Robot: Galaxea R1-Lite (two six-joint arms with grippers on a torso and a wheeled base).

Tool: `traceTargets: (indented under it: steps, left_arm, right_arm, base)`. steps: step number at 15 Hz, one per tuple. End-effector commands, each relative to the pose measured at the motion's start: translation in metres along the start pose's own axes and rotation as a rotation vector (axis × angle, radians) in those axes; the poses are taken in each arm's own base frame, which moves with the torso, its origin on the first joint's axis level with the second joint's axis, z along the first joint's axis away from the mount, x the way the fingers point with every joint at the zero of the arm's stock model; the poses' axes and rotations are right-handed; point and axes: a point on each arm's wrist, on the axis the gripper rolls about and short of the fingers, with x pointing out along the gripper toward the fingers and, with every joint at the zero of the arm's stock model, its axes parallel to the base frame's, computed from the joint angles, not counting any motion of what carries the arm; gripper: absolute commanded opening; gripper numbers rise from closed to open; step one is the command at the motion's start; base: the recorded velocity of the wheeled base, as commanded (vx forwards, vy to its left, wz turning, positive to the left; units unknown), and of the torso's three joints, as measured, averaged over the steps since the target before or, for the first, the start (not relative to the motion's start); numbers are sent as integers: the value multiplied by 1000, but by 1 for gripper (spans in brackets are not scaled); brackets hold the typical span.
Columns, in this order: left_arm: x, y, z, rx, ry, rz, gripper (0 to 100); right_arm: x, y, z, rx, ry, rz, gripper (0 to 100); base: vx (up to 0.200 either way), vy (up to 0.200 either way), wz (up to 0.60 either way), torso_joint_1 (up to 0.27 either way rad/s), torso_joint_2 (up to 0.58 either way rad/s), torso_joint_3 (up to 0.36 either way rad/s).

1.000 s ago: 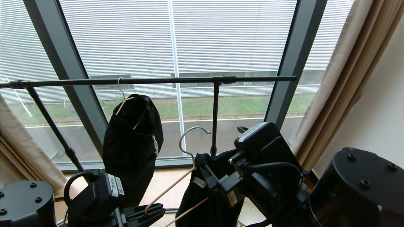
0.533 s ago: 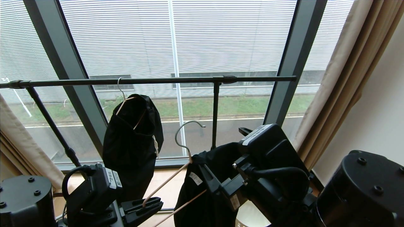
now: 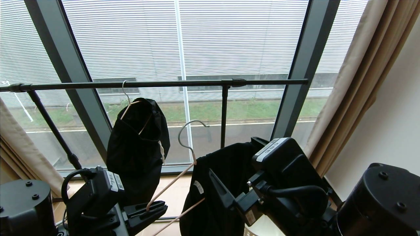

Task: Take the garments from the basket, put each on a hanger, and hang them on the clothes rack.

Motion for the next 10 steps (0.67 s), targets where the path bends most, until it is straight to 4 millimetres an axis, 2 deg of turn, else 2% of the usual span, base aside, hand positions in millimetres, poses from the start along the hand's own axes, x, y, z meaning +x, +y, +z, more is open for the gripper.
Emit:
traceTargets:
  steps: [1, 3, 5, 8, 10]
  left_arm:
    - [0, 0, 0, 0, 0, 0, 0]
    - [-2, -1, 0, 3, -4, 1, 0]
    - [-9, -2, 0, 12, -22, 0, 0]
    - [-13, -4, -2, 15, -26, -5, 0]
    - [-14, -5, -3, 18, -26, -19, 0]
  right_arm:
    - [-6, 0, 0, -2, -8, 29, 100]
    - [-20, -5, -5, -38, -24, 130, 100]
    - [-34, -20, -5, -99, -58, 179, 100]
    - [-35, -49, -2, -87, -125, 278, 100]
    - [-36, -66, -5, -111, -32, 380, 100]
  base:
    - [0, 0, 0, 0, 0, 0]
    - [0, 0, 0, 0, 0, 0]
    - [0, 0, 0, 0, 0, 0]
    - [0, 0, 0, 0, 0, 0]
    - [0, 0, 0, 0, 0, 0]
